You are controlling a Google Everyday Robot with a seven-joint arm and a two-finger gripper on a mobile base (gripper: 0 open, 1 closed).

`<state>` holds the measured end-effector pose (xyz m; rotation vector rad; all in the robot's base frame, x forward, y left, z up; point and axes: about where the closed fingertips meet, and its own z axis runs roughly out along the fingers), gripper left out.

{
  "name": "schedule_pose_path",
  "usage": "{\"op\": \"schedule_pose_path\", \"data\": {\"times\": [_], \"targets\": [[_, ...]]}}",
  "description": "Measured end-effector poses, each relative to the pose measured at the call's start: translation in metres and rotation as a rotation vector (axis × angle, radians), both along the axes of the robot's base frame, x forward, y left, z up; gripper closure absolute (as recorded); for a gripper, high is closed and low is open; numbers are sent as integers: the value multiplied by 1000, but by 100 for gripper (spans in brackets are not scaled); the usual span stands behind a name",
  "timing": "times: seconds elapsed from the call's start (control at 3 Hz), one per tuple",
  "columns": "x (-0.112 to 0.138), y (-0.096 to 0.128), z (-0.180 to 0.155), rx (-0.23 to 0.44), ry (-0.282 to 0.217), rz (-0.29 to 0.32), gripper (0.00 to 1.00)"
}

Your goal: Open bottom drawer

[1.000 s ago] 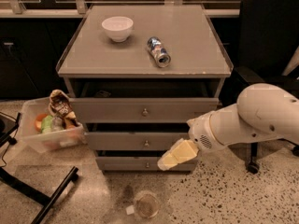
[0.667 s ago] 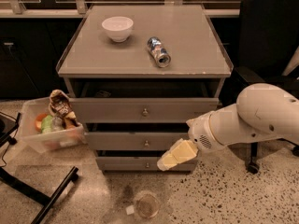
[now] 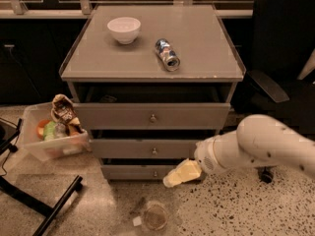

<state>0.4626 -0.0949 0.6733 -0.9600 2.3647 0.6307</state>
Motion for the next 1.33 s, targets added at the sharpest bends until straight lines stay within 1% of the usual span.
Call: {"op": "schedule_pose_path", "data": {"times": [0.33,0.67,1.0,1.33], "targets": [[-5,-11,-79,28,29,-87,0],[-17,-17,-150,77,15,-155,0],[15,-25,-203,107,-49,-253,0],[26,-30,-213,109,-77,-310,0]]}}
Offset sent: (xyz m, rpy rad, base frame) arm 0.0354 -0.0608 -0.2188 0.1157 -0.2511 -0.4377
